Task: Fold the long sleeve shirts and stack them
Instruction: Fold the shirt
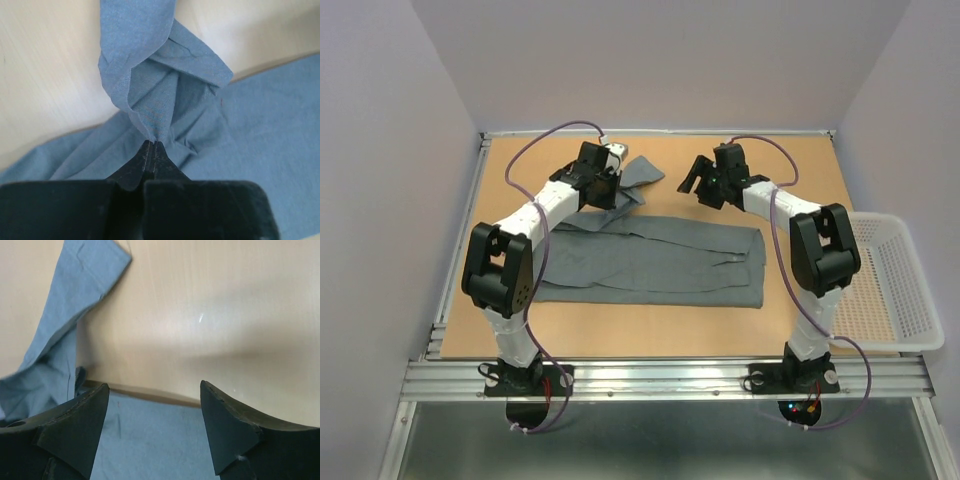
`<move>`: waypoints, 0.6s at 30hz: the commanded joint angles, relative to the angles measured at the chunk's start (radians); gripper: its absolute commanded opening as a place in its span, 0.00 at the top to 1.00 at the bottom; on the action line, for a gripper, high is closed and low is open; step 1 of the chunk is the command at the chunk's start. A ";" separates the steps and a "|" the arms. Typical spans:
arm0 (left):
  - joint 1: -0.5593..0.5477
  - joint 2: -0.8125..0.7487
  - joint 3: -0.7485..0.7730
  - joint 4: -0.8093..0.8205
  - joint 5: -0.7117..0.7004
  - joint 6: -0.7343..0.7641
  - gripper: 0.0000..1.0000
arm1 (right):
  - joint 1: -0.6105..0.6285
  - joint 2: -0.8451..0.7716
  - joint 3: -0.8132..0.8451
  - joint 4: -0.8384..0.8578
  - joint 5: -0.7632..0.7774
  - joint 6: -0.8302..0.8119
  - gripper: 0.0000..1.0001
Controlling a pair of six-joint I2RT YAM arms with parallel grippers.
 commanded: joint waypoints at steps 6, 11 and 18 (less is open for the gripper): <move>-0.086 -0.147 -0.222 -0.025 0.032 -0.045 1.00 | 0.019 0.123 0.120 0.118 -0.086 -0.070 0.25; -0.146 -0.159 -0.291 -0.019 0.066 -0.055 0.98 | 0.039 0.173 0.122 0.142 -0.103 -0.108 0.26; -0.228 -0.220 -0.351 0.013 0.112 -0.081 0.84 | 0.084 0.246 0.155 0.176 -0.073 -0.165 0.26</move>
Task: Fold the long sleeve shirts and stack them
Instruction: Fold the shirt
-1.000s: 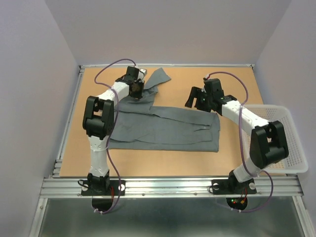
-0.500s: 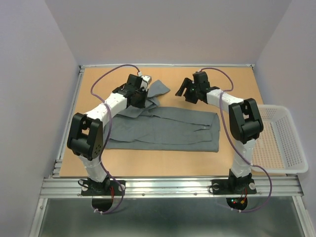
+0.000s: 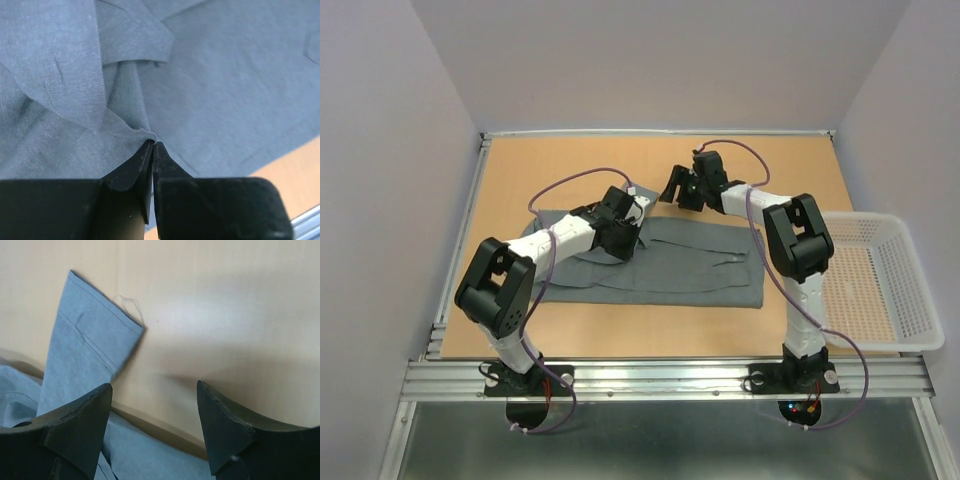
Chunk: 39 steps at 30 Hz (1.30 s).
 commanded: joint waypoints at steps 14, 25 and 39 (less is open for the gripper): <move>0.057 -0.238 -0.044 0.071 -0.093 -0.173 0.24 | 0.116 0.197 0.177 0.066 0.128 -0.189 0.38; 0.331 -0.319 -0.151 0.128 -0.078 -0.263 0.24 | 0.177 0.264 0.202 -0.022 0.317 -0.272 0.87; 0.384 -0.331 -0.200 0.158 -0.063 -0.268 0.24 | 0.194 0.096 0.189 -0.065 0.430 -0.352 0.99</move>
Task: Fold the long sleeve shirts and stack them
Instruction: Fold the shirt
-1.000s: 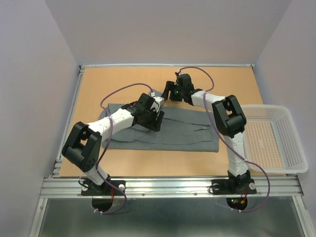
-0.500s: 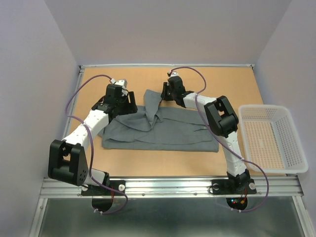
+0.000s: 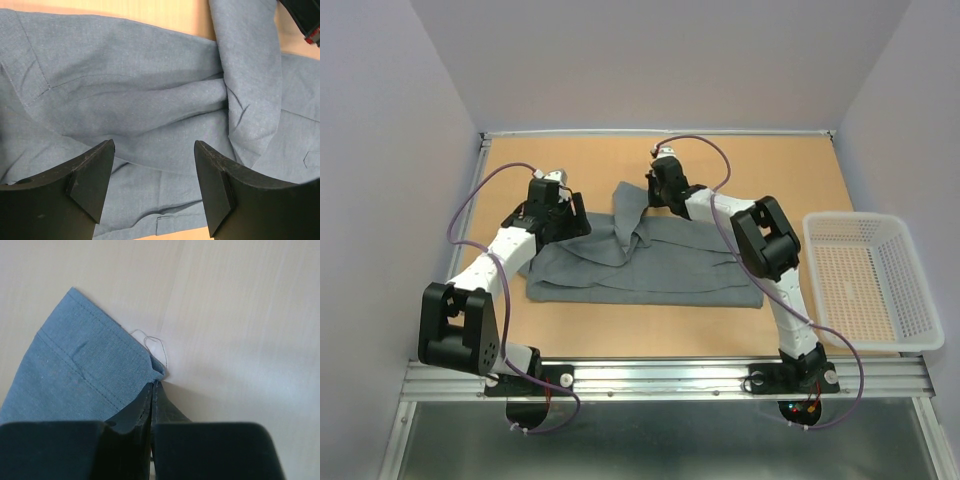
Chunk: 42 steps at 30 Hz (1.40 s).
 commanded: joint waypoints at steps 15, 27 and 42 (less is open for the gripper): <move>0.083 0.038 -0.018 0.121 -0.038 -0.064 0.24 | 0.033 -0.563 -0.246 -0.267 -0.077 0.069 0.99; 0.105 0.183 0.071 0.179 -0.031 -0.126 0.25 | 0.169 -1.068 -0.716 -0.558 -0.304 0.173 1.00; 0.152 0.361 0.176 0.200 -0.025 -0.140 0.25 | -0.008 -1.027 -0.712 -0.695 0.035 0.273 0.26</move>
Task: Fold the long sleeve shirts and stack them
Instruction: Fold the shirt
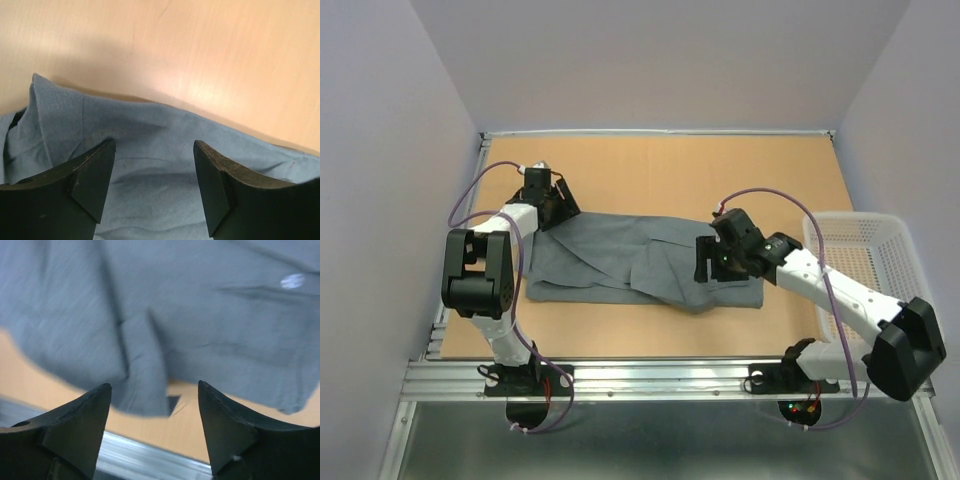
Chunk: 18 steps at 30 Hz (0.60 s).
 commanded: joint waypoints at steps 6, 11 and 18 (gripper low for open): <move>0.050 0.058 0.019 0.023 0.025 -0.033 0.25 | -0.300 0.204 0.064 0.240 0.178 -0.035 0.50; 0.074 0.030 -0.038 0.053 0.028 -0.050 0.25 | -0.321 0.438 0.149 0.364 0.162 -0.096 0.53; 0.132 -0.025 -0.099 0.040 0.019 -0.056 0.25 | -0.344 0.670 0.302 0.421 0.148 -0.128 0.56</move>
